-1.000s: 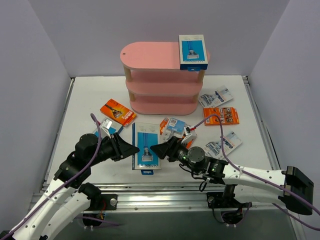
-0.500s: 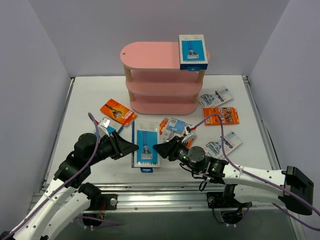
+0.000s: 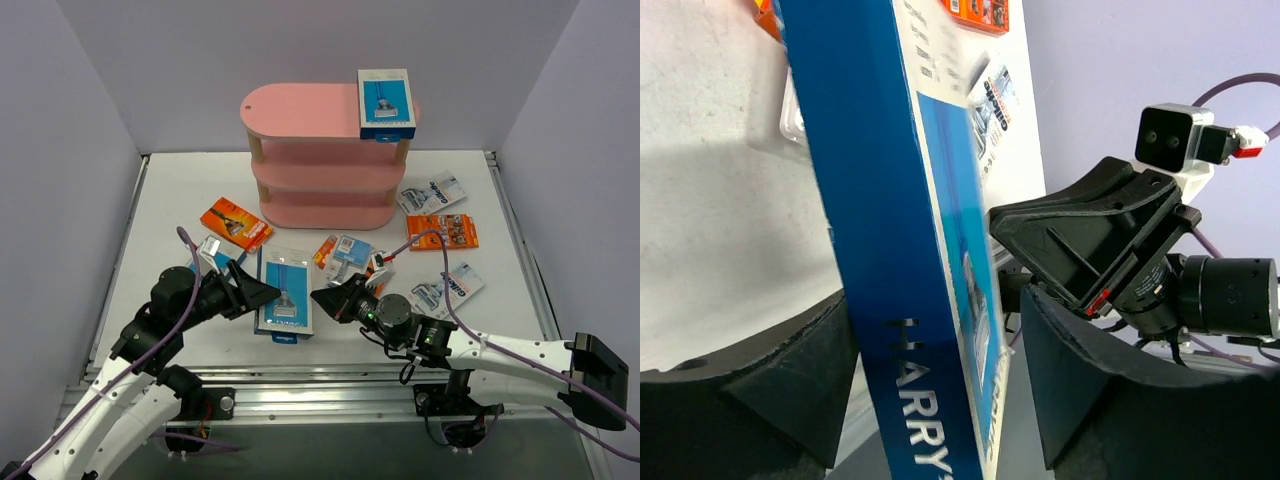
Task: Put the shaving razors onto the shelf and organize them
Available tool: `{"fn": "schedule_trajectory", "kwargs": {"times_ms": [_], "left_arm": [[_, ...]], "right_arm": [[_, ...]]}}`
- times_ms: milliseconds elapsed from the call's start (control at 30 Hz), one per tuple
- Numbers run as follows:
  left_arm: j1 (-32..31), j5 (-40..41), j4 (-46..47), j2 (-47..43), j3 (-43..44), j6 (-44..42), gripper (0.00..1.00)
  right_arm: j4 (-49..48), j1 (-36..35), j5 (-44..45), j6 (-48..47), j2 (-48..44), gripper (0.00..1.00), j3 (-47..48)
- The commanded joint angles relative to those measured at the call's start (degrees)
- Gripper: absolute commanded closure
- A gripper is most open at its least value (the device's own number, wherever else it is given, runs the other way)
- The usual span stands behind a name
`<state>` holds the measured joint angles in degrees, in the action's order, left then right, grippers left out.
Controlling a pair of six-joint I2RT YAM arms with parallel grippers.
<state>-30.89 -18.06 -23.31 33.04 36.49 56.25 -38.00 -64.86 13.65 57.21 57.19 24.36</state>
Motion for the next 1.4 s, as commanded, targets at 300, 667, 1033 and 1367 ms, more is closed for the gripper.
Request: {"fn": "schedule_trajectory", "kwargs": {"times_ms": [300,667,1033,1367], "left_arm": [[0.31,-2.50,4.68,-2.18,-3.35,1.14,0.41],[0.31,1.62,-9.02,-5.43,-0.72,-6.24,0.33],[0.05,1.72,-8.77,-4.30,-1.07,-10.19,0.30],[-2.94,6.64,-7.72,4.31,-1.94,-12.31,0.30]], "right_arm": [[-4.98,-0.44,2.26,4.31,0.03,1.00,-0.45],[3.10,-0.27,4.98,3.87,-4.35,0.90,-1.42],[20.68,-0.27,10.70,8.17,-10.96,0.59,-3.79],[21.22,-0.09,6.48,10.03,-8.94,0.39,-9.85]]}}
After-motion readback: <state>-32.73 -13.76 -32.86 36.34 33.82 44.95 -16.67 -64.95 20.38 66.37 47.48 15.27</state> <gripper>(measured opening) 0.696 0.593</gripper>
